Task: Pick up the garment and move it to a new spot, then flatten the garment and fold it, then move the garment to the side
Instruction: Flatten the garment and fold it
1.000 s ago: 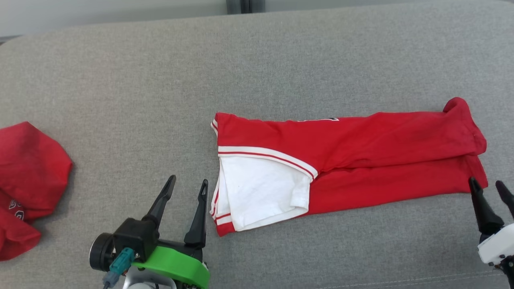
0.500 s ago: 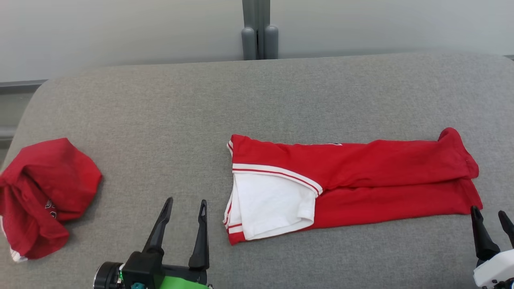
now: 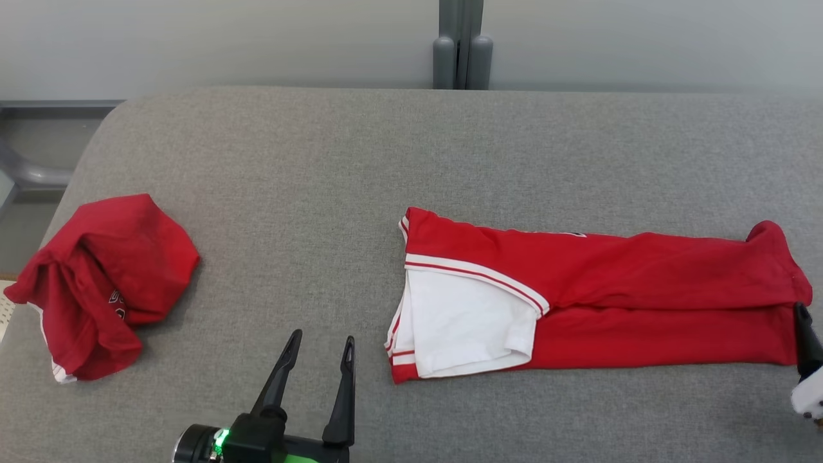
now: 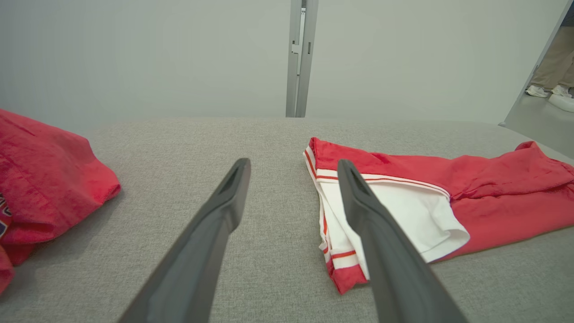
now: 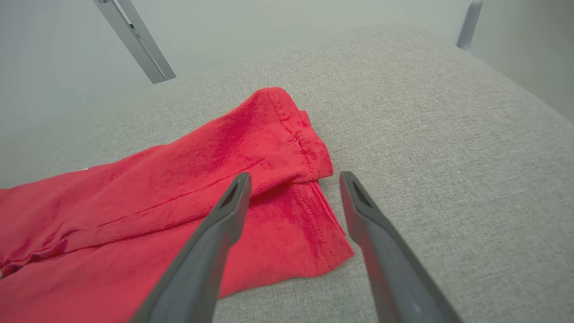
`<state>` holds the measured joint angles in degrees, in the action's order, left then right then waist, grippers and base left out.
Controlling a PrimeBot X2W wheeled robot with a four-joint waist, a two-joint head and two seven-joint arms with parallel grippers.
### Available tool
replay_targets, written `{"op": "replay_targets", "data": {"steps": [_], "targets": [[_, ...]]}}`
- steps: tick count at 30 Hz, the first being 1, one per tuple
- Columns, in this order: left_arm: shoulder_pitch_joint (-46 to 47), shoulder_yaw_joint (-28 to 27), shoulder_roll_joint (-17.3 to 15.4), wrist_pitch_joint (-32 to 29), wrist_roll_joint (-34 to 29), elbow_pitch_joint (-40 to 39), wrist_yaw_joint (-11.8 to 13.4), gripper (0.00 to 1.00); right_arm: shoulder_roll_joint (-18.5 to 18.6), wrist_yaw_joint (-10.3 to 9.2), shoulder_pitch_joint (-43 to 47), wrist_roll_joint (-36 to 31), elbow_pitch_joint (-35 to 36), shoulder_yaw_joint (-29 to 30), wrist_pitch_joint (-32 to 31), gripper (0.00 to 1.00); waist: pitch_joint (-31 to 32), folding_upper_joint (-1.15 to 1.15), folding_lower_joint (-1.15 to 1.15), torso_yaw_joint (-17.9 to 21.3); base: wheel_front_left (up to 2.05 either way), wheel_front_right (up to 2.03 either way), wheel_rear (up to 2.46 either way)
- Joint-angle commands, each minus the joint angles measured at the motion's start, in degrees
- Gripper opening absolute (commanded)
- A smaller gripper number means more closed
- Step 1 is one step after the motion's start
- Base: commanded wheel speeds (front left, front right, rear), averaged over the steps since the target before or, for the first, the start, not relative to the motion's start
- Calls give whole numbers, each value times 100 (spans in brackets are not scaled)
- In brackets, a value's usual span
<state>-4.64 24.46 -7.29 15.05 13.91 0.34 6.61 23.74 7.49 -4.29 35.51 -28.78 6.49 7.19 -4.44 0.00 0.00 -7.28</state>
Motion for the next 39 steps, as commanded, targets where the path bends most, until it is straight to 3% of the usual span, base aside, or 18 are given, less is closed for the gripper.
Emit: {"op": "replay_targets", "data": {"steps": [1, 12, 19, 20, 21, 22, 25, 26, 30, 39], "targets": [[27, -46, 48, 14, -75, 24, -67, 100, 77, 1, -211, -60, -137, 69, -168, 100, -192, 0, 0, -53, 0, 0, 0], [355, -195, 323, 9, -354, 195, -477, 100, 332, 1, -1351, 31, -1070, -6, -1204, 100, -796, 0, 0, -159, 0, 0, 0], [405, -275, 394, 9, -455, 245, -579, 100, 8, 8, -1505, 333, -1576, -388, -1679, 100, -874, 0, 0, -135, 0, 0, 0], [406, -280, 401, 9, -465, 245, -593, 100, -27, 21, -1503, 401, -1539, -470, -1683, 89, -877, 0, 0, -126, 0, 0, 0], [409, -281, 405, 9, -477, 250, -612, 100, -22, 22, -1477, 462, -1469, -593, -1648, 39, -876, 0, 0, -117, 0, 0, 0], [412, -284, 409, 9, -487, 252, -614, 100, 22, 23, -1431, 505, -1424, -681, -1618, 0, -872, 0, 0, -110, 0, 0, 0], [408, -315, 420, 9, -528, 246, -646, 100, 331, 7, -1339, 527, -1308, -877, -1405, 0, -857, 0, 0, -54, 0, 0, 0], [396, -335, 424, 9, -560, 242, -659, 100, 600, -9, -1340, 461, -1292, -926, -1234, 0, -850, 0, 0, -4, 0, 0, 0], [358, -380, 426, 9, -592, 266, -711, 100, 952, -5, -1523, 478, -1160, -949, -1036, 0, -907, 0, 0, 144, 0, 0, 0], [450, -464, 428, 9, -742, 323, -794, 100, 1551, -4, -1806, 370, -590, -906, -1233, 0, -1009, 0, 0, 456, 0, 0, 0]]}}
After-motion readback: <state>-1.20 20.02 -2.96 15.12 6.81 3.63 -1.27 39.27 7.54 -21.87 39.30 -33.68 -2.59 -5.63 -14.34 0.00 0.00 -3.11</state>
